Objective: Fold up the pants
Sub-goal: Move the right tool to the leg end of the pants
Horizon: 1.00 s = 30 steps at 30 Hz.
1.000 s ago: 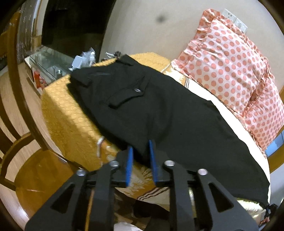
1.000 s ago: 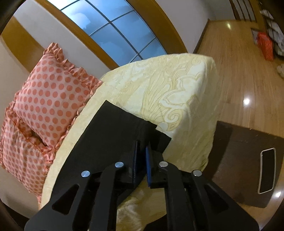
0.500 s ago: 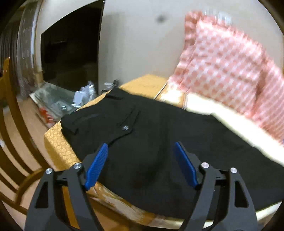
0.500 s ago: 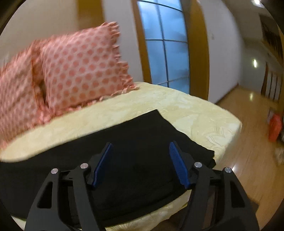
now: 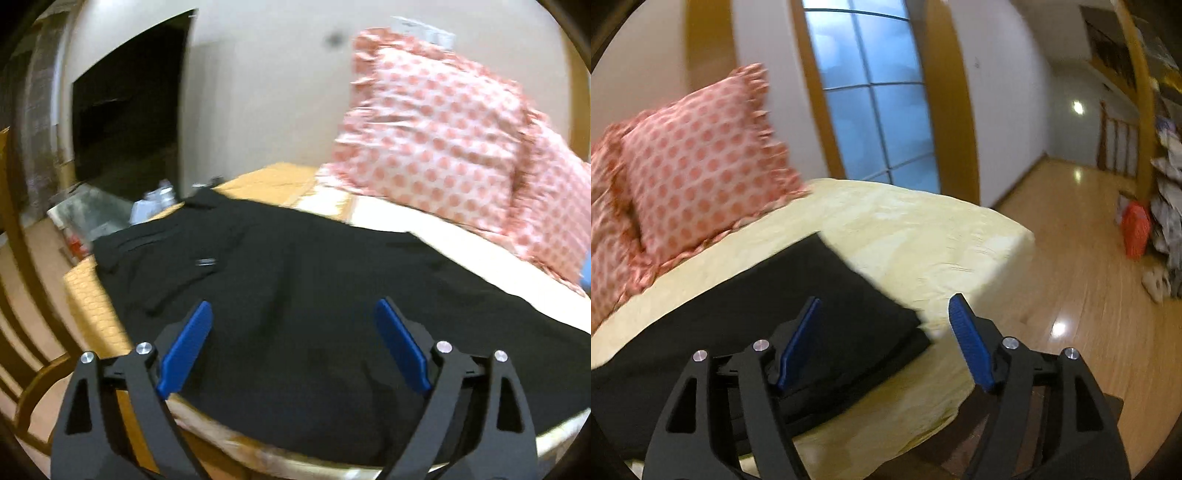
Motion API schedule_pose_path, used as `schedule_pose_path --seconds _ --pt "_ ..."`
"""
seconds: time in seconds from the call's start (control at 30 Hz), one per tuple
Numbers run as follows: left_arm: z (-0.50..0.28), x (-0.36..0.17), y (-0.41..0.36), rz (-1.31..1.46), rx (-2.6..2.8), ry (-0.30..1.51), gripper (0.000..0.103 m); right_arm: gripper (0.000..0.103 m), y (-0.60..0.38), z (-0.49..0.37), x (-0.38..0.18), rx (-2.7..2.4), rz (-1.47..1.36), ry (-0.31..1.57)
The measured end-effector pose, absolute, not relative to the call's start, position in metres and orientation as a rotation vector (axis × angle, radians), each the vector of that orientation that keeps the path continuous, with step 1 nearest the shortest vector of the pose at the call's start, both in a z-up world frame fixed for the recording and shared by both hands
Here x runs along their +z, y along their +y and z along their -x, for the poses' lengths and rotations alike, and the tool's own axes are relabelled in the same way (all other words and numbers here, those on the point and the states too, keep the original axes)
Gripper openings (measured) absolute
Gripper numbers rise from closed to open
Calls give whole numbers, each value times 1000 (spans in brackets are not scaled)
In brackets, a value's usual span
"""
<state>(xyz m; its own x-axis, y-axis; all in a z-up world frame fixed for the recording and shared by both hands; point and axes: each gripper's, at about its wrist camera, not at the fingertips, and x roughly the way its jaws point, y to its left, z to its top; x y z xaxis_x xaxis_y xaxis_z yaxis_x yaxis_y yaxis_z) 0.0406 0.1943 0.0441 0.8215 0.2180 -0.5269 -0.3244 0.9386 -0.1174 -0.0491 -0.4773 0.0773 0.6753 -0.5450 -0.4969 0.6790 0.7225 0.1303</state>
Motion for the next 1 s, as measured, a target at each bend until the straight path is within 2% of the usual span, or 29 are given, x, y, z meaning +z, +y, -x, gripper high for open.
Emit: schedule_pose_path --seconds 0.2,0.27,0.57,1.0 --pt "-57 30 153 128 182 578 91 72 -491 47 60 -673 -379 490" --pt "-59 26 147 112 167 596 91 66 -485 44 51 -654 -387 507" --pt "-65 10 147 147 145 650 91 58 -473 59 46 -607 -415 433" --pt "-69 5 142 113 156 652 98 48 -433 41 51 -579 -179 445"
